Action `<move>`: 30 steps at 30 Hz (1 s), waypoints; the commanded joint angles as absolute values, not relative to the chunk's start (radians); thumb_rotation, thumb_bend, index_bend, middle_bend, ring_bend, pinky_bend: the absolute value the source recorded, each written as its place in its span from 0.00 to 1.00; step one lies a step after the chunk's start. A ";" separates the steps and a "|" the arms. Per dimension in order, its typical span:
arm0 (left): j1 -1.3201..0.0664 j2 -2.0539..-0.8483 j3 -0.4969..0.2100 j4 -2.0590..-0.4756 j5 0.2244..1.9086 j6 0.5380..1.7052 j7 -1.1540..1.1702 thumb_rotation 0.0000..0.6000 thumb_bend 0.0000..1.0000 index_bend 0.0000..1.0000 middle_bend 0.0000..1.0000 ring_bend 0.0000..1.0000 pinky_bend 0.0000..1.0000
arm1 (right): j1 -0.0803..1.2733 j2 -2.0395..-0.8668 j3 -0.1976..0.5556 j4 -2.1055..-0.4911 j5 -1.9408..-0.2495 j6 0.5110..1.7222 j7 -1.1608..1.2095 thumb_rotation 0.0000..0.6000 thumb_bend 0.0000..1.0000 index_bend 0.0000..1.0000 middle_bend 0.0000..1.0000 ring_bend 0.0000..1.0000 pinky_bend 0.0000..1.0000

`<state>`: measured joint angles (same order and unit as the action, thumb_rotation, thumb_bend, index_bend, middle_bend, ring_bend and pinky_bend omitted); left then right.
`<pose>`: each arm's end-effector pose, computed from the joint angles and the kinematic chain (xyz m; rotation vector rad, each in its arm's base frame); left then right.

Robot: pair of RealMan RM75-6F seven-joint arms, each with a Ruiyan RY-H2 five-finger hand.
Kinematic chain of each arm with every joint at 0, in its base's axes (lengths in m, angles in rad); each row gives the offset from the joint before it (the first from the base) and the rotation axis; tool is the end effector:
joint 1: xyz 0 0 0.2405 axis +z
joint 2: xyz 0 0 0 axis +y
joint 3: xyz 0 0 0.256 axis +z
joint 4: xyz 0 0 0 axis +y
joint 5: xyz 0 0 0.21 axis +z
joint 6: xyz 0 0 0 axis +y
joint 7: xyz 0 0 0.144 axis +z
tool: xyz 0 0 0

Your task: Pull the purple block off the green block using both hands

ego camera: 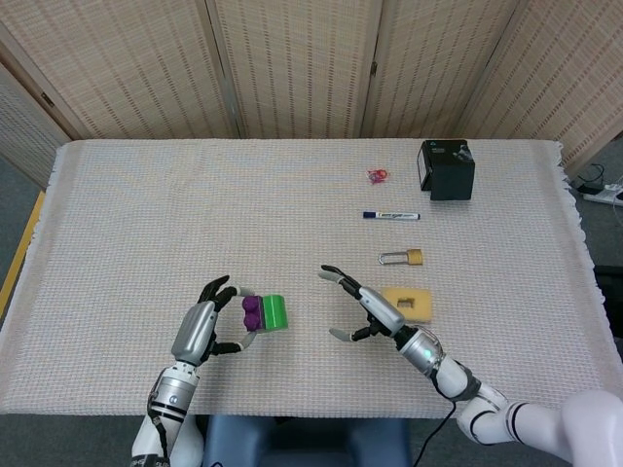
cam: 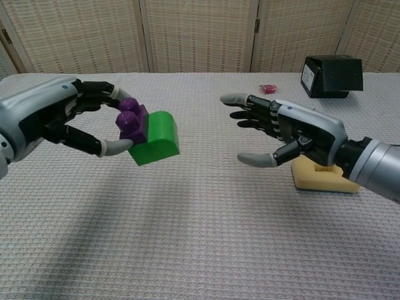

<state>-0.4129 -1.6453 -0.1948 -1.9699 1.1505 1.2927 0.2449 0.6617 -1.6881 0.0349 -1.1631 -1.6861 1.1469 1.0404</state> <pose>-0.1083 0.2361 0.0028 -1.3738 -1.5457 -1.3620 -0.1649 -0.3048 -0.0471 1.7127 -1.8609 1.6613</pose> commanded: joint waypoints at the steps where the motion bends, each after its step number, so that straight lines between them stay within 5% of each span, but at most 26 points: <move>1: -0.412 -1.652 -0.181 -1.975 1.155 1.296 0.250 1.00 0.56 0.84 0.33 0.09 0.00 | 0.676 -1.705 0.040 -1.174 -1.673 1.139 1.068 1.00 0.34 0.00 0.00 0.00 0.00; 10: -0.423 -1.681 -0.179 -1.952 1.190 1.307 0.250 1.00 0.56 0.84 0.33 0.09 0.00 | 0.704 -1.739 0.041 -1.205 -1.615 1.063 1.115 1.00 0.34 0.00 0.00 0.00 0.00; 30: -0.430 -1.767 -0.166 -1.900 1.217 1.279 0.139 1.00 0.56 0.84 0.33 0.06 0.00 | 0.714 -1.884 0.027 -1.090 -1.630 1.121 1.327 1.00 0.34 0.00 0.00 0.00 0.00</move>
<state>-0.4306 -1.7653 -0.1697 -1.9000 1.2156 1.2831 0.1433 0.7118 -1.8702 0.0261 -1.1014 -1.6272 1.1122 1.3161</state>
